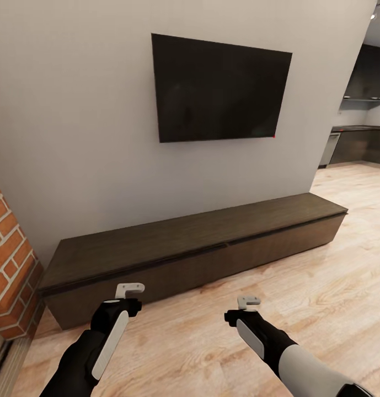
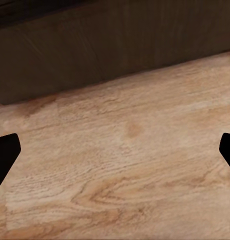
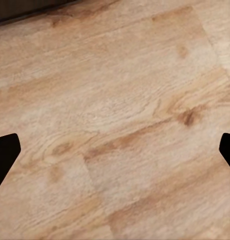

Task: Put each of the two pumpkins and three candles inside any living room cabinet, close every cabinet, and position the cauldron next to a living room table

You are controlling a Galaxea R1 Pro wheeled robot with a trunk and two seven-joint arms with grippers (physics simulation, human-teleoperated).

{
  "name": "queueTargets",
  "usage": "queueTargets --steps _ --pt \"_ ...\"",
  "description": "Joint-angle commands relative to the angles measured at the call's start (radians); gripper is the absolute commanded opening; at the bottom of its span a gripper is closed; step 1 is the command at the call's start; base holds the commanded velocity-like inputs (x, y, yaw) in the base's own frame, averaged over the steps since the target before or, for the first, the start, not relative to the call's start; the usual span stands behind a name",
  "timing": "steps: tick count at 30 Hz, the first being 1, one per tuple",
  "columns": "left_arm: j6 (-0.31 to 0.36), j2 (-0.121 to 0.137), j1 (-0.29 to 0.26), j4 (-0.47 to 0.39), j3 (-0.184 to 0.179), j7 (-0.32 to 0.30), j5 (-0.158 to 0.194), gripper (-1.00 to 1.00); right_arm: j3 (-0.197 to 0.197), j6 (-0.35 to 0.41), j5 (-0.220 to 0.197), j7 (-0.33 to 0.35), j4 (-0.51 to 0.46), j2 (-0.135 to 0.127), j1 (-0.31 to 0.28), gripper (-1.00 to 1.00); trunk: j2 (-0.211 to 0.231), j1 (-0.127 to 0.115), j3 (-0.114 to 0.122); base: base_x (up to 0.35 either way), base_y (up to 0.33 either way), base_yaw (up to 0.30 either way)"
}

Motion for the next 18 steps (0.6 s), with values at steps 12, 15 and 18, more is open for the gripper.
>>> queueTargets --steps 12,15,18 --pt "0.003 0.000 -0.001 -0.027 -0.009 0.010 0.009 1.00 0.004 0.002 -0.008 -0.006 -0.004 0.000 -0.001 1.00 0.000 0.000 0.001 0.057 0.060 -0.037" --pt "0.004 0.002 -0.001 -0.042 -0.009 0.010 0.009 1.00 0.002 0.001 -0.010 0.000 -0.004 -0.001 0.000 1.00 0.000 0.000 0.002 0.190 0.213 -0.235" --pt "0.004 0.002 0.000 -0.045 -0.009 0.010 0.009 1.00 0.002 0.002 -0.010 0.016 -0.004 -0.001 -0.001 1.00 0.000 0.000 0.003 0.206 0.223 -0.269"
